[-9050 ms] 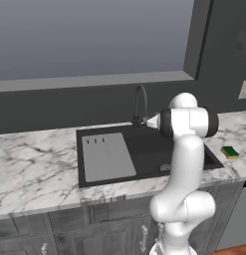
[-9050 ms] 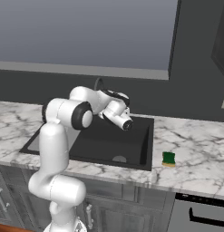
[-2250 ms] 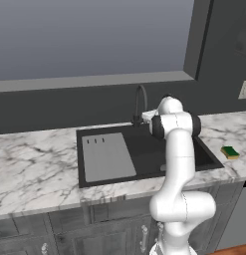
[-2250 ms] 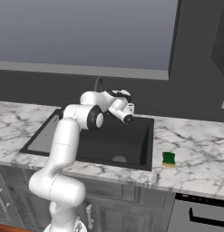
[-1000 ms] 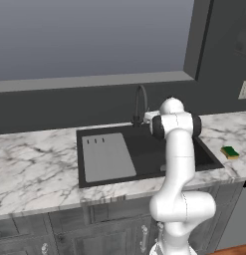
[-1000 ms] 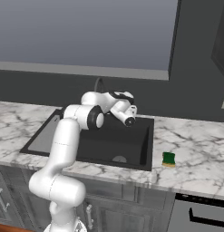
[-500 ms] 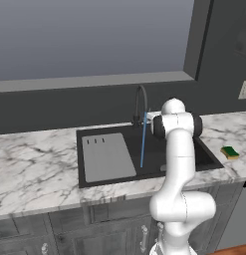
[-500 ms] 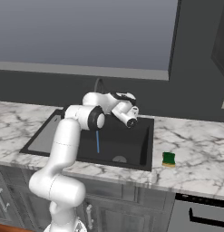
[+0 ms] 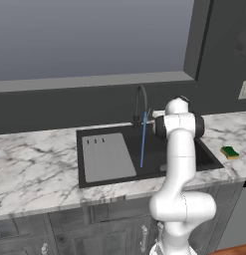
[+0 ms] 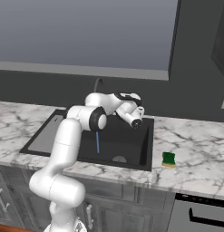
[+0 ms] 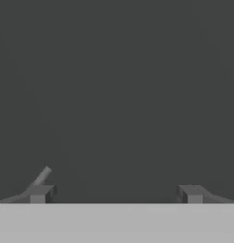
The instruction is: Soak the sponge with water for a few seconds and then drop it inside the sink.
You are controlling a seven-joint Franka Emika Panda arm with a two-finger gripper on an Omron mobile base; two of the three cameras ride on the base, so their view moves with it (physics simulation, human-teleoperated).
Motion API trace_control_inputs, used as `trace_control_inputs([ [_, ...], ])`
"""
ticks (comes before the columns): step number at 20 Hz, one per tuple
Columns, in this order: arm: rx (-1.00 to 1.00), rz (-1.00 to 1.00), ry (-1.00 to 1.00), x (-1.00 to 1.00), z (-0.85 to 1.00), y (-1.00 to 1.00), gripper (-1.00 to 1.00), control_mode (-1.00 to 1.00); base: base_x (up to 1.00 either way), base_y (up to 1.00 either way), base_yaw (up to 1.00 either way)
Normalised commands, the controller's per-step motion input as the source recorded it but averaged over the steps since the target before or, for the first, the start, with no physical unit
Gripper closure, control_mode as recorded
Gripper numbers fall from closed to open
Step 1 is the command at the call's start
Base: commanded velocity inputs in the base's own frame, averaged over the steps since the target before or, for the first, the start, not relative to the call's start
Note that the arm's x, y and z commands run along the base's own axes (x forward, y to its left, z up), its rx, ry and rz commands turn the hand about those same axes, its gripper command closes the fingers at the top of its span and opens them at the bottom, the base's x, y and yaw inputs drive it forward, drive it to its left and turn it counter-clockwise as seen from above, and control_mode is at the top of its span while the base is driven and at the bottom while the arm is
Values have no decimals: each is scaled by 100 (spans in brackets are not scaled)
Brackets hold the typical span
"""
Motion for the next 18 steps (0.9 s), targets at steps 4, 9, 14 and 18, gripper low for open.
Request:
trace_control_inputs([
  [4,3,-7,0,-2,20,-40,-100,-100,0,0,0],
  [9,2,-6,3,-4,24,-35,-100,-100,0,0,0],
  [14,0,-5,13,-6,18,-27,-100,-100,0,0,0],
  [18,0,-4,19,-11,9,-35,-100,-100,0,0,0],
])
